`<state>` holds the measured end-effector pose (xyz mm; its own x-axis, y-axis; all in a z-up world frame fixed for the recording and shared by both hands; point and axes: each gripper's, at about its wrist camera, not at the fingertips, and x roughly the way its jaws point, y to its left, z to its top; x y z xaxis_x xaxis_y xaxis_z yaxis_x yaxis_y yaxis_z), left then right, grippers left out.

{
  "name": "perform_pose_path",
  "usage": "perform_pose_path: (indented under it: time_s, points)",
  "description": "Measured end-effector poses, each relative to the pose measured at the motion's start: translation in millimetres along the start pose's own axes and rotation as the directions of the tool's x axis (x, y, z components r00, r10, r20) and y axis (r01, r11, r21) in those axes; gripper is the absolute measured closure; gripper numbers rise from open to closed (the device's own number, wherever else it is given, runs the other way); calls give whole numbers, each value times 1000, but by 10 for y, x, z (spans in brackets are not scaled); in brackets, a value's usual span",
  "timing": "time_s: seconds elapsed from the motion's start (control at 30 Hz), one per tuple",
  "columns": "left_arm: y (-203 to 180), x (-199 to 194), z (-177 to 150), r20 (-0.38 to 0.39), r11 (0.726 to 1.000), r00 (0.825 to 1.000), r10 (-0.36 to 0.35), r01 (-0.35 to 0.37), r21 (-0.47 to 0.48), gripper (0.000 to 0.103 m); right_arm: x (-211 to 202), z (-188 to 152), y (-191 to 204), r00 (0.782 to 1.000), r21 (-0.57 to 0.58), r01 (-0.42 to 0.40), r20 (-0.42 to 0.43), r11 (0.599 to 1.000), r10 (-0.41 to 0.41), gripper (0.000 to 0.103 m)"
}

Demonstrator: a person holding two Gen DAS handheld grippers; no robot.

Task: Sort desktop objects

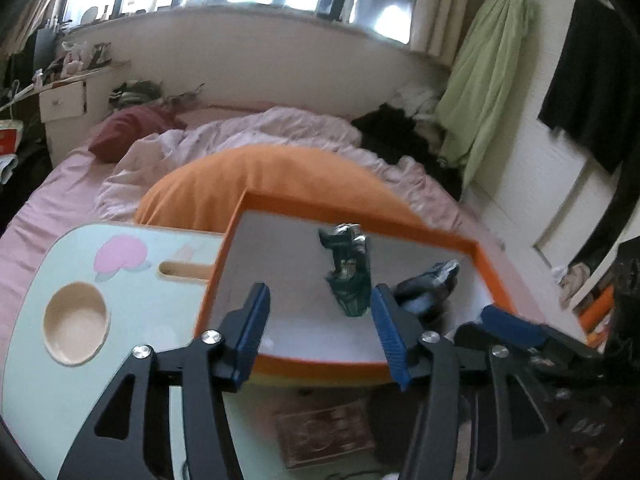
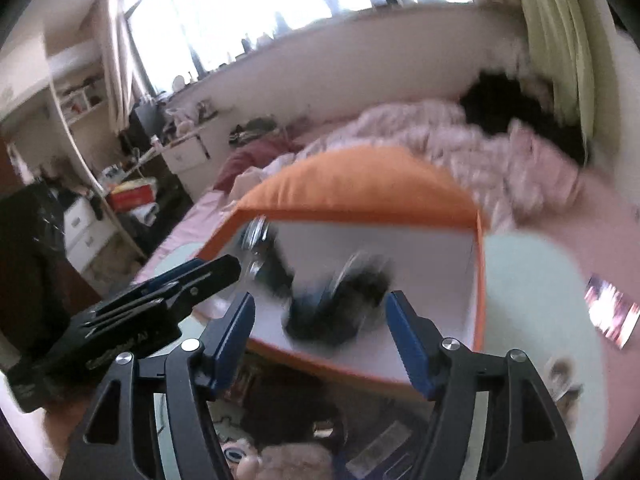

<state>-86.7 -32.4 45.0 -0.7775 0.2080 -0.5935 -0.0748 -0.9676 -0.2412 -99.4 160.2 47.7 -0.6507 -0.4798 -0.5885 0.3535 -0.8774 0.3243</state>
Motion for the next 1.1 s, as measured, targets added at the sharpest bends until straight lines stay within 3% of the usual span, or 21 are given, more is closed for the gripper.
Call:
perform_pose_path:
  time_s: [0.07,0.2,0.3,0.43,0.5,0.57,0.67,0.77,0.93,1.0,1.07,1.1]
  points:
    - [-42,-33,-58,3,1000,1000,7,-7,25,48,-29,-31,3,998,-35,52,27,998,-51,24]
    - [-177,-101,-177,-1,996,999,39,-39,79,42,-20,-49,9,995,-87,95,27,992,-93,24]
    - [-245,-156,-248,5,992,997,80,-81,99,42,-60,-80,11,997,-105,81,23,991,-79,24]
    - [-183,-224,-259,57,997,998,34,-38,71,37,-92,-91,-18,999,-82,47,25,996,-45,24]
    - [-94,-396,-306,118,1000,993,23,-25,19,37,-307,-147,11,995,-46,15,99,999,-10,24]
    - [-64,-559,-371,130,1000,991,-11,9,19,25,-511,-232,93,988,-58,25,152,998,-16,19]
    - [-102,-759,-556,81,997,997,-6,0,75,21,-760,-537,261,986,-123,70,156,990,-50,3]
    - [-175,-899,-876,34,989,999,7,-12,144,21,-813,-856,341,991,-169,105,96,980,-89,3]
    - [-283,-838,-1215,-72,977,996,58,-42,211,21,-715,-1251,340,973,-202,220,-26,954,-230,3]
    - [-238,-753,-1261,-122,982,992,41,-17,187,18,-533,-1344,257,958,-195,228,-128,954,-255,3]
    - [-154,-706,-1257,-140,990,990,22,-2,139,2,-524,-1362,221,961,-200,237,-96,951,-260,0]
    - [-131,-676,-1248,-138,989,989,48,-28,142,0,-520,-1361,202,960,-198,245,-89,949,-266,0]
